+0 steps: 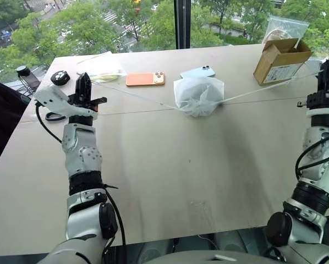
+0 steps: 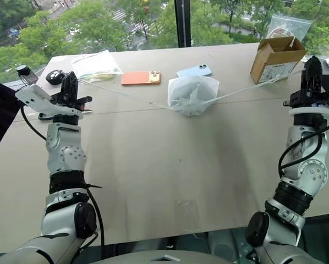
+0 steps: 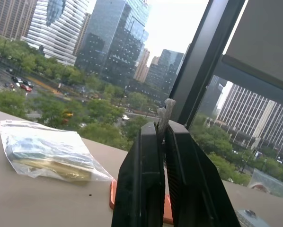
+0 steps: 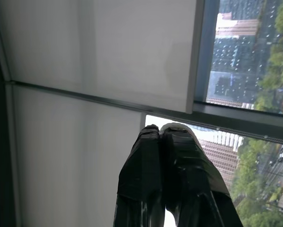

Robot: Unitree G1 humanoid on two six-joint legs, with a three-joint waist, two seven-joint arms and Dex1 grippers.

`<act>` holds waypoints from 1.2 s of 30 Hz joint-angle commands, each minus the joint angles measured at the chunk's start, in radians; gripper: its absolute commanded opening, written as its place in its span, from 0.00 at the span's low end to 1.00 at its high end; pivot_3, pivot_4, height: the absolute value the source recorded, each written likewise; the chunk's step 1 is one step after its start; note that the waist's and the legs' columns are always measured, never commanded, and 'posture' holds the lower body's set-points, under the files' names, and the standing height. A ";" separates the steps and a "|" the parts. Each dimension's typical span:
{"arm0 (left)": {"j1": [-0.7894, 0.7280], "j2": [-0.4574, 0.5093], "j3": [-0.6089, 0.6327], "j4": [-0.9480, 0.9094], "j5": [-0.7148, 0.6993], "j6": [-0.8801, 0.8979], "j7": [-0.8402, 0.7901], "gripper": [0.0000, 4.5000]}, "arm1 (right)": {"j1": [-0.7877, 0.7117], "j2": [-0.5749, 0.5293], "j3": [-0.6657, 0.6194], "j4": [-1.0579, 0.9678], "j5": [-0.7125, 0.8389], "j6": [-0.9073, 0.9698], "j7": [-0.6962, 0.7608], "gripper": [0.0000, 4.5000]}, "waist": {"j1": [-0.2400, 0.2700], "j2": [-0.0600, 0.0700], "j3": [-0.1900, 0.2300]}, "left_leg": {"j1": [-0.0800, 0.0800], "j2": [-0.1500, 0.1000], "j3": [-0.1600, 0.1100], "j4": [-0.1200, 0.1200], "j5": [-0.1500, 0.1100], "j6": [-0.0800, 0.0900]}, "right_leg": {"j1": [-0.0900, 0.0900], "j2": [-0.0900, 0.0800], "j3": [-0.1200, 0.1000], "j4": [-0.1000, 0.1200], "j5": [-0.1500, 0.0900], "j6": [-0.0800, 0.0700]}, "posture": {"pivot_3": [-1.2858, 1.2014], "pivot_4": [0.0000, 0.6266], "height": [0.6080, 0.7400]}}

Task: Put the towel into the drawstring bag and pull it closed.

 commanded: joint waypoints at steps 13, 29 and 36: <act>0.077 0.037 0.069 -0.145 0.011 -0.011 0.044 0.01 | 0.020 -0.057 -0.003 0.040 0.004 0.043 0.074 0.00 | 0.002 0.000 0.000 | 0.001 0.001 0.004 0.000 0.000 0.000 | 0.000 0.000 0.004 0.000 0.000 0.000 | 0.52 0.24 1.00; 0.514 0.361 -0.275 -0.360 0.089 0.412 -0.506 0.72 | 0.486 -0.579 0.459 -0.023 -0.772 0.223 0.730 0.23 | 0.006 0.001 0.001 | 0.003 0.004 0.010 0.000 -0.004 0.006 | 0.000 0.004 0.007 -0.002 0.000 0.000 | 0.52 0.24 1.00; 0.632 0.460 -0.239 -0.447 0.090 0.461 -0.588 0.98 | 0.529 -0.697 0.482 0.107 -1.069 -0.087 1.090 0.23 | 0.014 0.000 0.002 | 0.003 0.004 0.010 0.000 -0.005 0.008 | 0.001 0.003 0.007 -0.004 0.000 0.000 | 0.52 0.24 1.00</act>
